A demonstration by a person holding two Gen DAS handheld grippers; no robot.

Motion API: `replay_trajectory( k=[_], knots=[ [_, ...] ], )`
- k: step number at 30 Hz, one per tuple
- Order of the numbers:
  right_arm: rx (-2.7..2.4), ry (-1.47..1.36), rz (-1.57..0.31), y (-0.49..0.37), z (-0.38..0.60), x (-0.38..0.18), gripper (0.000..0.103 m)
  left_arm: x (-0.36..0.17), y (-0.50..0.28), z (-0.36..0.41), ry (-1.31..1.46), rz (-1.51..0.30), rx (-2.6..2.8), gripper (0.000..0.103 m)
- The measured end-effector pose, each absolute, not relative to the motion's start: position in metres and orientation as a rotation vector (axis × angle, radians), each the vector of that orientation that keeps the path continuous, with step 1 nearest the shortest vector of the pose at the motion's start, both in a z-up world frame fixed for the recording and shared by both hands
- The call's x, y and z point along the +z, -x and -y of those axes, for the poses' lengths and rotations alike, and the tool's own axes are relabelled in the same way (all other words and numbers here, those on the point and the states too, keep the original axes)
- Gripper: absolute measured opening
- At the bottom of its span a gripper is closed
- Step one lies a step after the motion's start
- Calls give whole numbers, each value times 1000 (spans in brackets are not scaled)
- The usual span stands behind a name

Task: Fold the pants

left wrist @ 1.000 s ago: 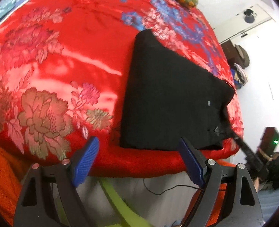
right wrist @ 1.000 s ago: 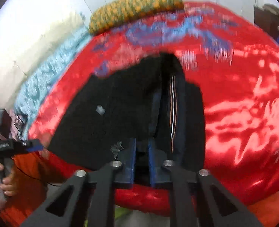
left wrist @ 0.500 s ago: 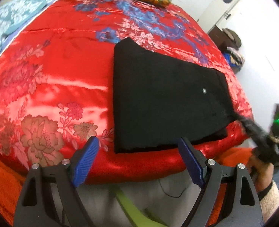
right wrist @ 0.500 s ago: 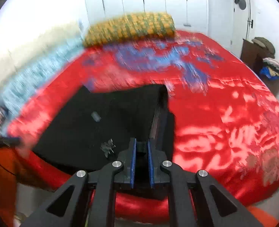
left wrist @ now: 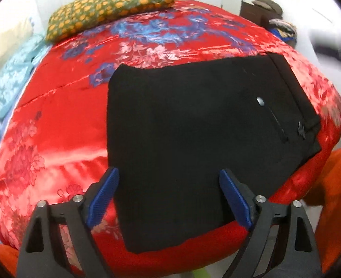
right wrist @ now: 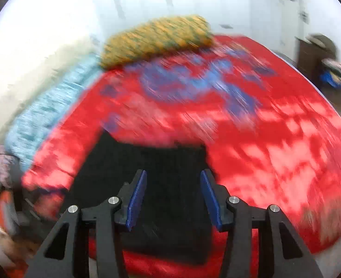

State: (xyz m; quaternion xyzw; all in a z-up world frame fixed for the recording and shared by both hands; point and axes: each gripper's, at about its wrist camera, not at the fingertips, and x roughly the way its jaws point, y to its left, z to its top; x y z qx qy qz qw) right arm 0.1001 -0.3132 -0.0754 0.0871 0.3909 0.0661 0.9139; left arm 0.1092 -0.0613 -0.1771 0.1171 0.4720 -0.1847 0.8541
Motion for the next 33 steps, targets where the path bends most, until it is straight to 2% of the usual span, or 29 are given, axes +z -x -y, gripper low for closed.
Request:
replay_trajectory(
  k=[2, 3, 5, 6, 7, 8, 12, 15, 19, 22, 25, 26, 31, 33],
  knots=[
    [282, -261, -773, -131, 306, -69, 51, -178, -107, 64, -264, -988, -383, 91],
    [329, -300, -767, -143, 304, -74, 57, -178, -106, 63, -266, -987, -385, 91],
    [327, -345, -820, -169, 308, -106, 58, -178, -104, 61, -263, -994, -388, 92],
    [235, -330, -920, -183, 313, -133, 54, -179, -102, 60, -266, -1001, -390, 92],
    [150, -329, -1033, -193, 323, -164, 38, -180, -99, 58, -271, -1011, -398, 93],
    [129, -375, -1070, -195, 334, -185, 38, -179, -98, 57, -271, -1019, -407, 93],
    [155, -390, -985, -182, 341, -175, 37, -163, -114, 42, -159, -1066, -430, 93],
    [123, -349, -934, -159, 340, -146, 40, -149, -141, 37, -106, -1038, -395, 93],
    [219, -304, -864, -114, 323, -111, 50, -138, -165, 41, -74, -1005, -358, 93],
    [290, -228, -908, -85, 299, -123, 51, -145, -151, 55, -98, -1013, -394, 93],
    [239, -133, -1039, -66, 292, -167, 52, -177, -130, 77, -206, -1105, -419, 93],
    [228, -120, -1031, -59, 293, -173, 52, -188, -122, 82, -257, -1119, -397, 93],
    [193, -89, -938, -45, 292, -140, 52, -167, -113, 81, -218, -1086, -389, 93],
    [186, -74, -894, -41, 289, -129, 62, -157, -113, 77, -202, -1073, -359, 94]
  ],
)
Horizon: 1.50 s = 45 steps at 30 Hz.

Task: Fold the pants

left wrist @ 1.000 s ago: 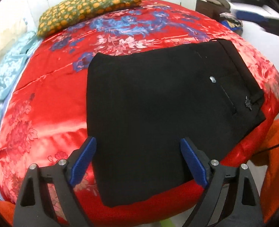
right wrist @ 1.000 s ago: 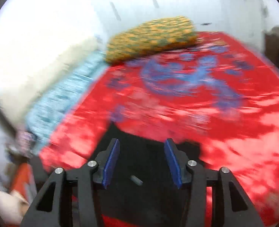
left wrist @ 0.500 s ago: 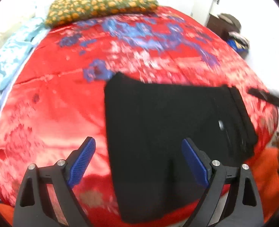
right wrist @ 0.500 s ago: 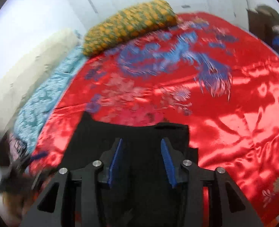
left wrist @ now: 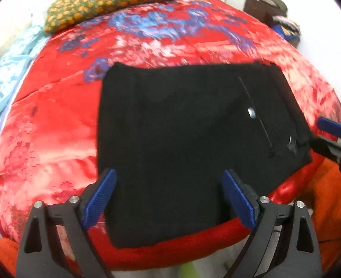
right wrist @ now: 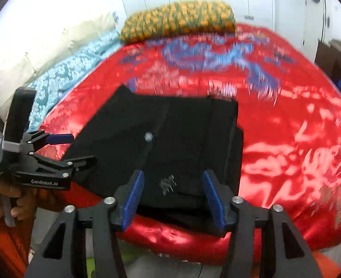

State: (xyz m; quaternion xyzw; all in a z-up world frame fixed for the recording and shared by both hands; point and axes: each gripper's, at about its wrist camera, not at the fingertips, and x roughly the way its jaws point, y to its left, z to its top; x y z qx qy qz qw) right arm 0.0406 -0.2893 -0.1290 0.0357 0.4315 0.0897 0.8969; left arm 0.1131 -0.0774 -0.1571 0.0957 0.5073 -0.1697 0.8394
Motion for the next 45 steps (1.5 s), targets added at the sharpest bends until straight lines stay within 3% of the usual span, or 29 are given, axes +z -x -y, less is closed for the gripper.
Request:
replay_trajectory(
  k=[4, 7, 20, 31, 37, 42, 45],
  knots=[
    [130, -77, -840, -26, 287, -119, 84, -143, -111, 71, -177, -1065, -323, 94],
    [87, -68, -816, -20, 285, -115, 87, -138, -107, 63, -178, -1050, -295, 94],
    [36, 19, -783, 11, 268, -107, 89, -120, -94, 44, -171, -1012, -257, 94],
    [-9, -53, -754, 25, 286, -106, 93, -142, -78, 9, -139, -1072, -227, 94],
    [65, -272, -825, 1, 325, -127, 93, -156, -115, -23, 17, -1104, -270, 94],
    [122, -511, -980, -51, 376, -174, 93, -201, -159, -30, 145, -1305, -390, 94],
    [191, -602, -1077, -73, 386, -201, 93, -211, -165, -31, 212, -1322, -422, 94]
  ],
)
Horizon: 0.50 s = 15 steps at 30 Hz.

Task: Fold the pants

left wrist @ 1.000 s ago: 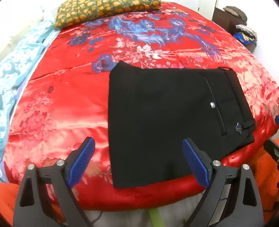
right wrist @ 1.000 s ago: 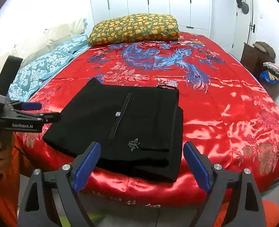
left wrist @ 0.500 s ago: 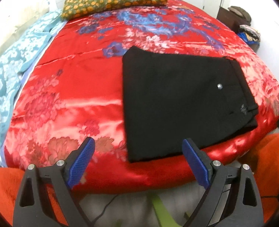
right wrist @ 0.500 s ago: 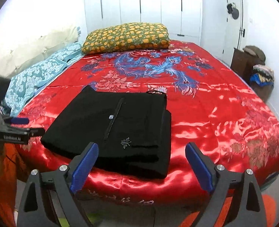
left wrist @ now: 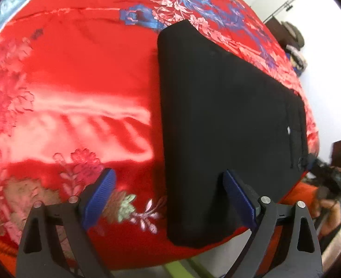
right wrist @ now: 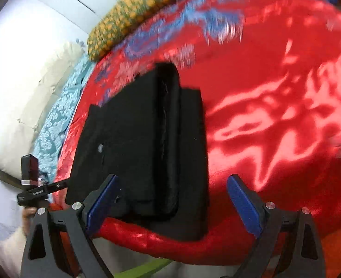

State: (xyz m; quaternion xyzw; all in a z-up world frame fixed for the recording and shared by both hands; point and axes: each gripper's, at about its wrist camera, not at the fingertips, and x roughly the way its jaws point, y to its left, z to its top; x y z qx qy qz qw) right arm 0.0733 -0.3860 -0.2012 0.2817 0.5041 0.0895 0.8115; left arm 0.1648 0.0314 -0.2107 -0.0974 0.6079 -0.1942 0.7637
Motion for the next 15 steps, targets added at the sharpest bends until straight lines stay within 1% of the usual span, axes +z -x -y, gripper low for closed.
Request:
replay_trajectory(
  k=[1, 3, 5, 6, 7, 8, 9, 10, 11, 13, 15],
  knots=[
    [207, -618, -1104, -78, 386, -208, 95, -212, -166, -30, 229, -1327, -429, 94],
    [236, -627, -1105, -83, 385, -212, 95, -217, -168, -25, 240, -1356, -458, 94],
    [294, -657, -1133, -89, 382, -215, 93, -223, -169, -15, 226, -1396, -495, 94],
    [307, -651, -1152, -91, 379, -216, 80, -221, -168, -12, 215, -1389, -500, 78],
    [316, -622, -1169, -92, 373, -217, 62, -219, -166, -10, 229, -1379, -541, 58],
    [326, -589, -1184, -94, 368, -216, 59, -214, -164, -4, 222, -1371, -559, 44],
    [328, -576, -1183, -94, 366, -215, 52, -208, -162, 0, 186, -1349, -548, 33],
    [335, -569, -1178, -94, 363, -212, 47, -201, -160, 6, 141, -1327, -550, 30],
    [336, -552, -1165, -93, 361, -207, 45, -193, -157, 11, 104, -1306, -546, 26],
    [339, -527, -1114, -91, 356, -191, 41, -174, -156, 14, 96, -1266, -550, 25],
    [369, -542, -1044, -90, 356, -171, 39, -151, -159, 13, 138, -1217, -578, 24]
  ],
)
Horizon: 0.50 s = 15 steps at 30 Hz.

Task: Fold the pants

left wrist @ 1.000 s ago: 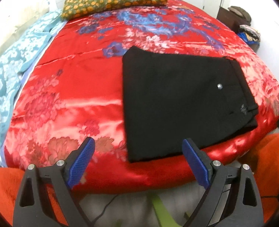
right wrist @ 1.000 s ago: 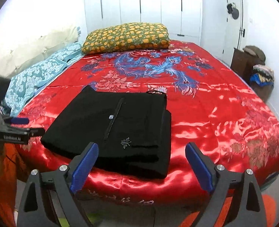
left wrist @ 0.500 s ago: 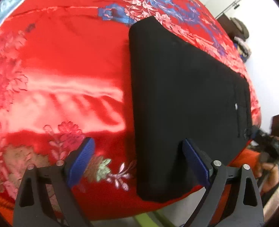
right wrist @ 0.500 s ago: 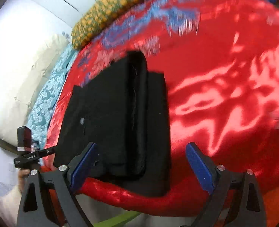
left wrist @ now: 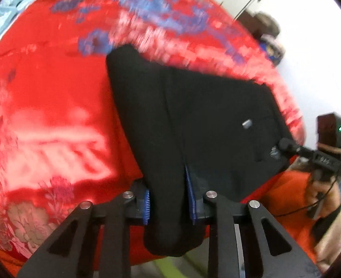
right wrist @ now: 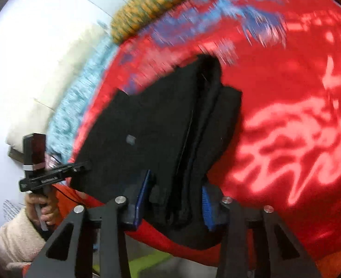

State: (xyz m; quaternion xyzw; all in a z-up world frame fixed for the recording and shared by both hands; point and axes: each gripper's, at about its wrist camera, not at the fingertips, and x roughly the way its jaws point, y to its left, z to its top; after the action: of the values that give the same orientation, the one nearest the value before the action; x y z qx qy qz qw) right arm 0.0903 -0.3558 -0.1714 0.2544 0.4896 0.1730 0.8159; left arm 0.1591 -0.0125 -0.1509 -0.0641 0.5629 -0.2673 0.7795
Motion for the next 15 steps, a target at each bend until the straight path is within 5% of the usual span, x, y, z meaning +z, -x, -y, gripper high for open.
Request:
replay_trajectory(
  k=[7, 9, 12, 13, 15],
  knots=[
    [408, -475, -875, -129, 343, -111, 38, -94, -187, 3, 137, -1020, -536, 25],
    [410, -490, -846, -144, 343, -113, 39, -99, -193, -5, 128, -988, -477, 33],
    [317, -476, -947, -160, 343, -143, 60, -129, -194, -9, -77, -1010, -260, 63],
    [242, -449, -1004, -163, 343, -155, 76, -140, -188, -9, -145, -1035, -206, 64],
    [148, -388, -1022, -150, 343, -162, 91, -150, -169, -15, -208, -1053, -179, 69]
  ],
)
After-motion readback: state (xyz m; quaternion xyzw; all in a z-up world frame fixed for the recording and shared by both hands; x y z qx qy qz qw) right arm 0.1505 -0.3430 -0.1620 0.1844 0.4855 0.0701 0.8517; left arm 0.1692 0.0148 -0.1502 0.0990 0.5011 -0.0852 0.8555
